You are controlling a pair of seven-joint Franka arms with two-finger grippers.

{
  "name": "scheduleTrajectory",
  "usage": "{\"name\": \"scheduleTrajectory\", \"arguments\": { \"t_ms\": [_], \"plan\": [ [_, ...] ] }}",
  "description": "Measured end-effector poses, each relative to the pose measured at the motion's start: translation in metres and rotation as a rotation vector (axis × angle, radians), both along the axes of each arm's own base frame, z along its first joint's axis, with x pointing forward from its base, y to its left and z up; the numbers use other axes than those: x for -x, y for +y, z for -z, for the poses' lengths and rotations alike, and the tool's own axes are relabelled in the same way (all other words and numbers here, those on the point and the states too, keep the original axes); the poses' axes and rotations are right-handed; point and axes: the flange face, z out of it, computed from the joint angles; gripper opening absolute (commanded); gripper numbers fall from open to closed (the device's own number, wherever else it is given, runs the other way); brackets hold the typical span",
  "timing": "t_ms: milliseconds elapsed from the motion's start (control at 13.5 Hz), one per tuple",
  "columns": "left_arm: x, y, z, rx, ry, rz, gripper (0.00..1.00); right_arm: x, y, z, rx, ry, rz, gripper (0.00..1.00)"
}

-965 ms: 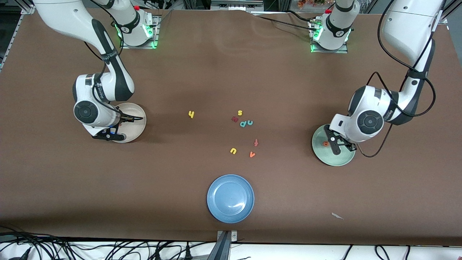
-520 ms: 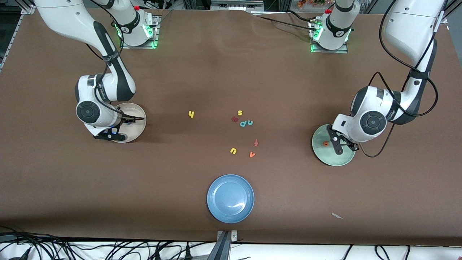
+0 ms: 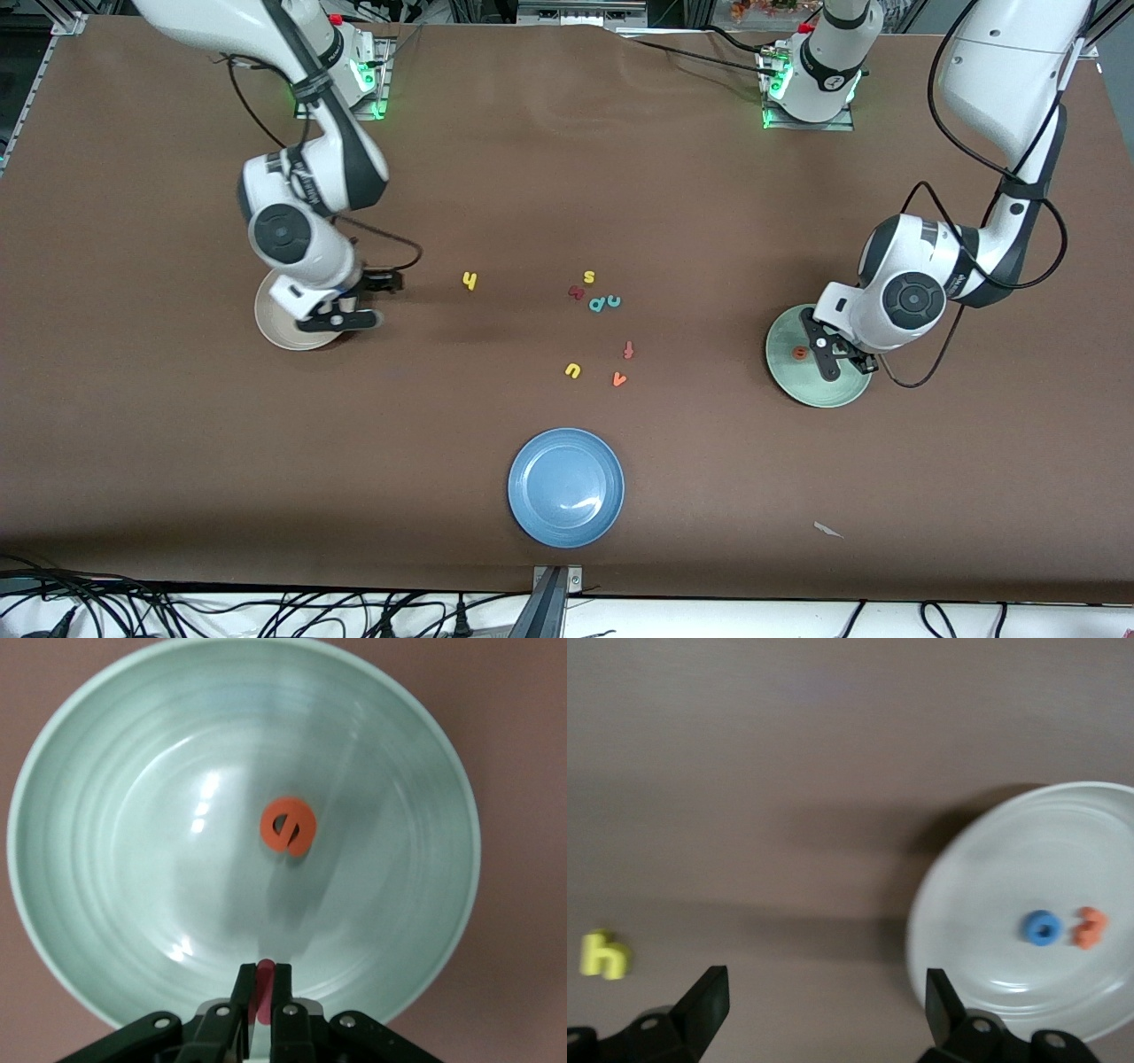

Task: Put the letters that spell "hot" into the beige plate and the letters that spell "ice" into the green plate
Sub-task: 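Grasp yellow h with the right gripper while the left gripper reaches teal c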

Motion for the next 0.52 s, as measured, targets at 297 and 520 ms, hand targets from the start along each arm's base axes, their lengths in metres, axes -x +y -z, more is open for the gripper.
{"name": "scheduleTrajectory", "arguments": {
  "t_ms": [297, 520],
  "plan": [
    [0.0, -0.002, 0.001, 0.003, -0.002, 0.003, 1.0, 0.021, 0.077, 0.004, -0.07, -0.072, 0.01, 0.99],
    [-0.002, -0.022, -0.014, 0.033, -0.005, 0.0, 1.0, 0.033, 0.106, 0.038, -0.101, -0.085, -0.02, 0.99]
  ]
}}
